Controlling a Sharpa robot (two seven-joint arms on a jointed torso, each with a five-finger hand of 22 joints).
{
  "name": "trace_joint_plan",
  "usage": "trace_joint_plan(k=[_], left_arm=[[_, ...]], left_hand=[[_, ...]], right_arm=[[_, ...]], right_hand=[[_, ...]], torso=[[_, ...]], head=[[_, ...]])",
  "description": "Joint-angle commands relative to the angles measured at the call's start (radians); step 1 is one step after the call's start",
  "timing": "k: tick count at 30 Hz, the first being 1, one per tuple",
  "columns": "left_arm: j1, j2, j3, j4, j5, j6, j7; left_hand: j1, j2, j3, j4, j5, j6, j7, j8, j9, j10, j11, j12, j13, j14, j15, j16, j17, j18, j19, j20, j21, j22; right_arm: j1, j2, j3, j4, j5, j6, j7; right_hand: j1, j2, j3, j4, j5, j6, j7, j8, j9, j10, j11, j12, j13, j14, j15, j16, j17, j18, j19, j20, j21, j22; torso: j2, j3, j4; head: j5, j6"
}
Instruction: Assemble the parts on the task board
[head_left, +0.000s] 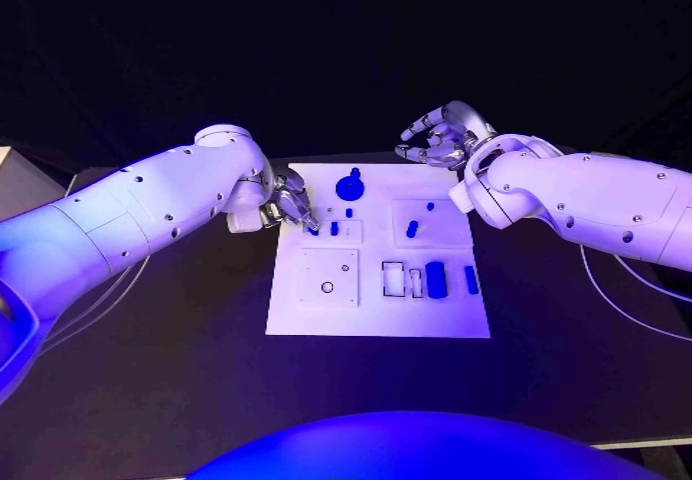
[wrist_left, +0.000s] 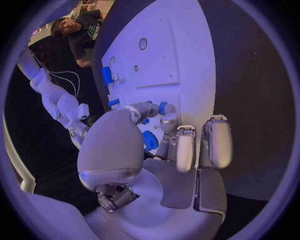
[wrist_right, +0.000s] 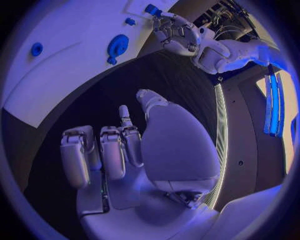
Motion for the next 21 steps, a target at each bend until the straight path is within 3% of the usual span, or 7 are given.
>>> trace_joint_plan(k=[1, 21], left_arm=[[-0.004, 0.006, -0.001, -0.002, -0.001, 0.015, -0.004], [-0.006, 0.021, -0.004, -0.011, 0.001, -0.009, -0.031]], left_hand=[[0.003, 0.004, 0.195, -0.201, 0.003, 0.004, 0.002, 0.002, 0.0, 0.002, 0.001, -0.003, 0.001, 0.098, -0.006, 0.004, 0.243, -0.008, -0.004, -0.003, 0.002, 0.03], [-0.004, 0.006, 0.188, -0.197, 0.004, 0.006, 0.002, -0.003, -0.001, 0.008, 0.002, 0.001, 0.007, 0.1, -0.005, 0.006, 0.246, -0.008, -0.005, -0.002, 0.002, 0.03]], right_arm=[[0.0, 0.0, 0.001, 0.001, -0.008, 0.009, 0.007], [0.0, 0.0, 0.001, 0.002, -0.009, 0.008, 0.007]], right_hand=[[-0.006, -0.001, 0.004, 0.001, 0.006, -0.007, 0.002, 0.003, 0.001, 0.034, -0.008, 0.004, 0.2, 0.095, -0.008, -0.003, 0.227, -0.007, 0.105, -0.007, 0.004, 0.264], [-0.006, -0.001, 0.004, 0.001, 0.006, -0.007, 0.002, 0.003, 0.001, 0.034, -0.008, 0.004, 0.2, 0.095, -0.008, -0.003, 0.227, -0.007, 0.105, -0.007, 0.004, 0.264]], torso=[[0.0, 0.0012, 0.0004], [0.0, 0.0, 0.0001]], head=[[-0.002, 0.0], [-0.004, 0.0]])
